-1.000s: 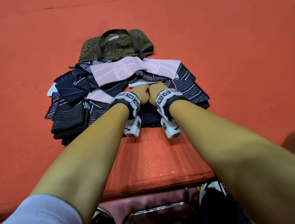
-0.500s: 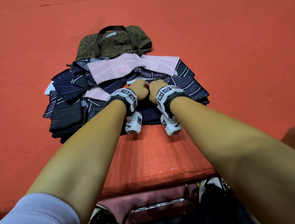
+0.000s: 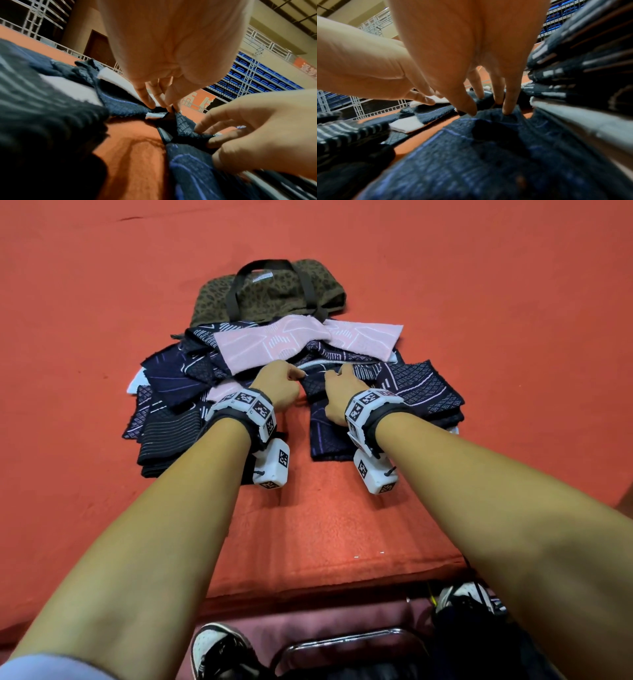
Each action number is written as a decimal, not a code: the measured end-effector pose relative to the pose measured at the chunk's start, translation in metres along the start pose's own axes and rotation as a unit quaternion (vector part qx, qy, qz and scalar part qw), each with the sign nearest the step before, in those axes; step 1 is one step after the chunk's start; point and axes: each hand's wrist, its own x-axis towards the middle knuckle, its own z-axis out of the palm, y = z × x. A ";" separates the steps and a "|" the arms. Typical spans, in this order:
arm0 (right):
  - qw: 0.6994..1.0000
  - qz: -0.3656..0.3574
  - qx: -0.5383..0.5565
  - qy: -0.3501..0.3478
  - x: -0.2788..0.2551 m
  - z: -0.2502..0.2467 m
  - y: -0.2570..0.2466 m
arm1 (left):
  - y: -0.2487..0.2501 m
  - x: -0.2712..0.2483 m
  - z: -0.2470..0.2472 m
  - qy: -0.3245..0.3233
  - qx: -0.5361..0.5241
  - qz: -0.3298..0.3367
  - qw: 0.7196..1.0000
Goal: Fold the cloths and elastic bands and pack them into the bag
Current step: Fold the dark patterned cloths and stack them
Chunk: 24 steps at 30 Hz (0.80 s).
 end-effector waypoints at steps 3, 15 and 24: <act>1.000 -0.015 0.006 0.009 -0.004 -0.003 -0.008 | -0.008 -0.007 -0.007 0.030 -0.001 -0.022 0.999; 0.994 -0.092 0.030 0.051 -0.042 -0.006 -0.033 | -0.034 -0.040 -0.020 0.068 -0.043 -0.008 0.997; 0.991 -0.119 0.032 0.043 -0.077 0.017 -0.031 | -0.047 -0.060 0.008 0.082 -0.050 -0.012 0.995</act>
